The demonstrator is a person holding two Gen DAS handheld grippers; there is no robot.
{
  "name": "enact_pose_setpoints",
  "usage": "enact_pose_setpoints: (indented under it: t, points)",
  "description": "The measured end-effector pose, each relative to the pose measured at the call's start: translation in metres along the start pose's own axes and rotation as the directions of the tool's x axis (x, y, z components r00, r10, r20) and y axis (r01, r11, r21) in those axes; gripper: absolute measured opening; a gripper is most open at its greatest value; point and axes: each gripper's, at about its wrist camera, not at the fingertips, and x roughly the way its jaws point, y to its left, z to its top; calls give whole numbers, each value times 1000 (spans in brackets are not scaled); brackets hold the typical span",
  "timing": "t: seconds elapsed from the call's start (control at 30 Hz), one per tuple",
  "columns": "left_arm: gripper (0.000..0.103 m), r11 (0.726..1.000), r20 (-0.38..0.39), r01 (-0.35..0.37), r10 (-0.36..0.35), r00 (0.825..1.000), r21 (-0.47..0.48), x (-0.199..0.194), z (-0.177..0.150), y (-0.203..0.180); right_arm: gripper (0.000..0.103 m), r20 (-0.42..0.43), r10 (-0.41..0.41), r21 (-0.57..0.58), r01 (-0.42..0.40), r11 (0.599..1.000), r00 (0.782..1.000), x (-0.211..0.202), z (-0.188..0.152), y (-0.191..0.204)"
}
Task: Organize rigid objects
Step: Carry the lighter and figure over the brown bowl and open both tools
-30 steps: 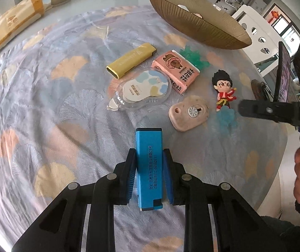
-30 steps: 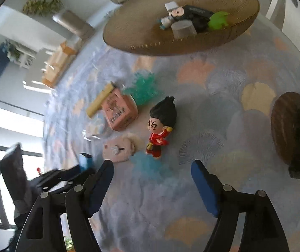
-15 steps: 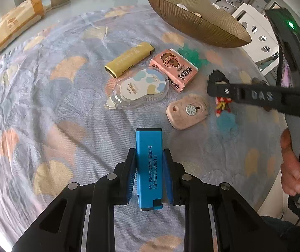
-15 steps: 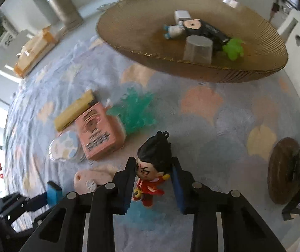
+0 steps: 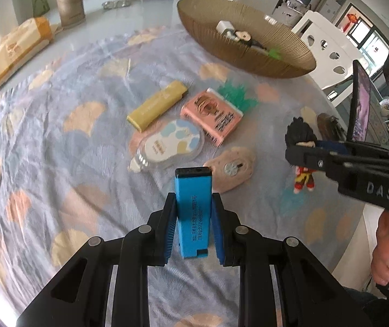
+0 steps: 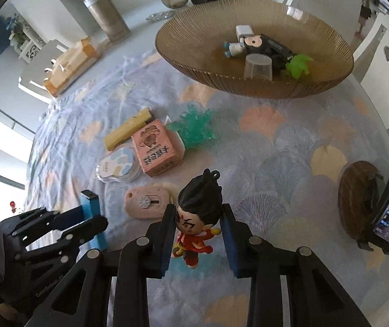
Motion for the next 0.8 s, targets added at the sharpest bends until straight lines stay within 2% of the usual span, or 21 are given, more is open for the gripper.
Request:
enact_pose_setpoints:
  t: [0.4,0.57,0.7,0.8]
  points:
    - [21,999,66,13,-15,998,31,-17,23,-11,32,76,38,-56,-33,998,996,-33,17,20]
    - [21,1000,20,14,-14,1000,9,-4,18,-1,32,42,45,-7,-45,999,998,-24,18,4]
    - [22,998,9,50,-50,999,-37,-3,8,12,32,16,22,36,-23,999,1000,-18,17,-19]
    - [22,992,-35,100,-103,994,-74,5,2,21,32,-4,12,50,-12,999,1000,-14,16,-27]
